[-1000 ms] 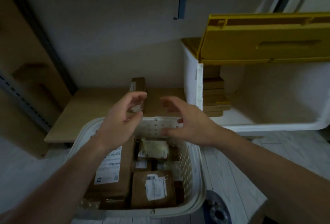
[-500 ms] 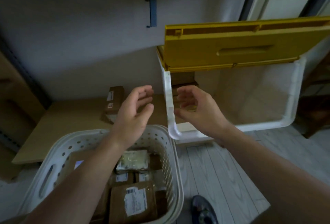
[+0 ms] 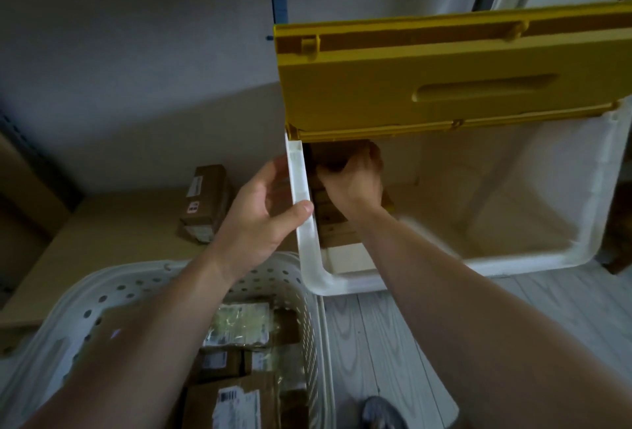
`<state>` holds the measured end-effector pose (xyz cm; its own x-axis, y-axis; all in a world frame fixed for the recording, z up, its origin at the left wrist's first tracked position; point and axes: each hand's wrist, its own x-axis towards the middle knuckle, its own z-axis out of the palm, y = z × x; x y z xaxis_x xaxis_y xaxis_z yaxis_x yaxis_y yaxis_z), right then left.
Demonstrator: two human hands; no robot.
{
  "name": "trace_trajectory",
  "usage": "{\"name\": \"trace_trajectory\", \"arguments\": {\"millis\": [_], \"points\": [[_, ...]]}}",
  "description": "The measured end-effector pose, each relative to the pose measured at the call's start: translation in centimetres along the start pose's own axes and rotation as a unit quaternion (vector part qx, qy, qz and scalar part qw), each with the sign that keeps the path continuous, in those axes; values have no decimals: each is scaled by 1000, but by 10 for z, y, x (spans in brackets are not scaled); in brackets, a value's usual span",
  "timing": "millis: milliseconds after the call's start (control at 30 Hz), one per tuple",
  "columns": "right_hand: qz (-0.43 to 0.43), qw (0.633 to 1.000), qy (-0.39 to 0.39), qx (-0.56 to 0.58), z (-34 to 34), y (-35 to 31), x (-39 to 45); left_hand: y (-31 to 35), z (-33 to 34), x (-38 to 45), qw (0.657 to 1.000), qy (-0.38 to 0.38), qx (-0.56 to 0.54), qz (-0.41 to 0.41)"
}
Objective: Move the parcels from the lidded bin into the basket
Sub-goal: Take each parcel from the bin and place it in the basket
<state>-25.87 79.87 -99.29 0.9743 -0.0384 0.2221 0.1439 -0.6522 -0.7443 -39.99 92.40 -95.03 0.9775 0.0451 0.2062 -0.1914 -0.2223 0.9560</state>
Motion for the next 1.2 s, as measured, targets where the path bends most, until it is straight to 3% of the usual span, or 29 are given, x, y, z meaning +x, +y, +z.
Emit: {"name": "trace_trajectory", "arguments": {"millis": [133,333,500,733,933,1200], "points": [[70,996,38,-35,29,-1,21,-6,-7,4,999,-16,29,-3],[104,989,76,-78,54,-12,47,-13,-8,5,999,-25,48,-6],[135,974,164,-74,57,-11,52,-14,-8,5,999,-26,45,-7],[138,978,137,-78,39,-18,37,-11,-6,4,999,-25,44,-2],[83,979,179,-46,14,-8,-7,-5,3,-9,999,13,50,7],[44,986,138,-83,-48,-4,-47,4,10,-32,995,61,67,-47]]}}
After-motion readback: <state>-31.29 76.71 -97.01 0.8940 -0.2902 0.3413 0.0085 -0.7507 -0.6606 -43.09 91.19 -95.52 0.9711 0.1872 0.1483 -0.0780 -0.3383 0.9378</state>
